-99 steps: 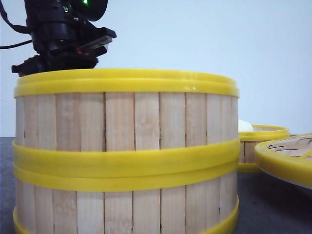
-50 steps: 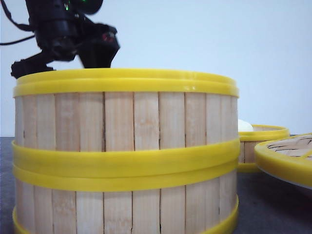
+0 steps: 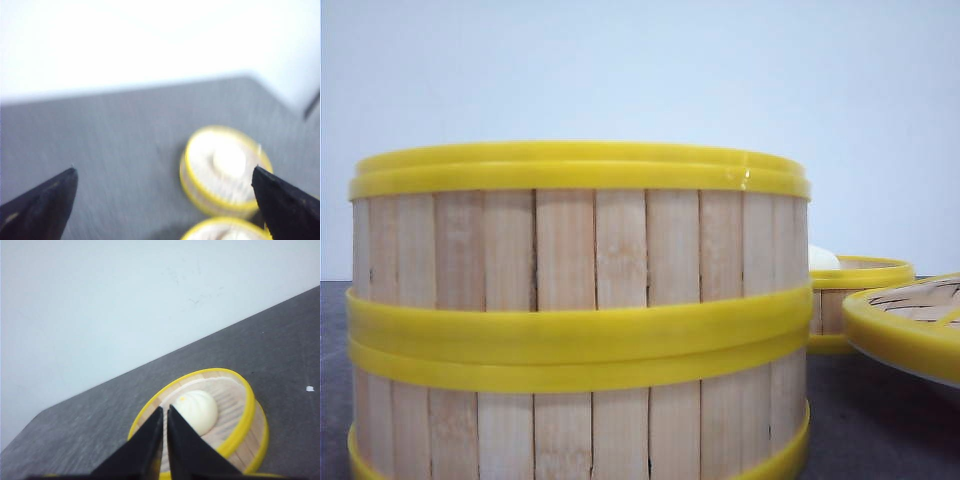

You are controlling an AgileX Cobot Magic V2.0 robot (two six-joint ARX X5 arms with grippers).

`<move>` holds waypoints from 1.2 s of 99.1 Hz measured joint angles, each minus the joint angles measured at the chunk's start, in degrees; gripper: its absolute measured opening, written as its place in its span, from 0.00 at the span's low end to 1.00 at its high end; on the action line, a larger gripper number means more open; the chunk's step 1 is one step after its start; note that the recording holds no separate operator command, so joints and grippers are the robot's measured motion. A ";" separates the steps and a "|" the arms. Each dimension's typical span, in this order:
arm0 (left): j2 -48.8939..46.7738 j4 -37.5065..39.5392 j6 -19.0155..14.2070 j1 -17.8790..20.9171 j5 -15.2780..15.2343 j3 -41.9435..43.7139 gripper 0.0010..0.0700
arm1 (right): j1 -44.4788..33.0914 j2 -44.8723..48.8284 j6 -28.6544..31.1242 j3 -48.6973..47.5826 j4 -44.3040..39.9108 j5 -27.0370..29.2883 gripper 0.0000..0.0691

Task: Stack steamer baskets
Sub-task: 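Open the left gripper and withdraw it upward, then lower the right gripper onto the rim of the remaining bun basket and grasp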

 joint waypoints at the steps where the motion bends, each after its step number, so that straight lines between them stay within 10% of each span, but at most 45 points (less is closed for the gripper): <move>1: -0.76 -0.09 0.00 0.00 -0.26 0.00 0.97 | 0.02 1.36 -0.15 0.94 -0.28 -0.15 0.10; 28: -13.49 -5.11 4.07 -0.04 -8.94 0.48 0.97 | -0.92 45.53 -13.66 42.97 -30.10 1.68 0.58; 47: -14.32 -13.14 6.47 -0.04 -13.46 0.26 0.96 | -2.45 71.69 -19.58 68.02 -49.16 1.95 0.50; 65: -14.21 -14.95 6.64 -0.04 -14.71 -0.04 0.96 | -2.54 85.68 -20.48 71.67 -55.65 1.92 0.48; 94: -14.34 -14.10 6.67 -0.04 -14.78 -0.04 0.96 | -1.62 92.63 -20.48 71.60 -57.79 2.08 0.39; 119: -14.36 -14.10 6.69 -0.04 -14.78 -0.04 0.96 | -0.92 93.20 -20.00 71.63 -56.08 4.02 0.08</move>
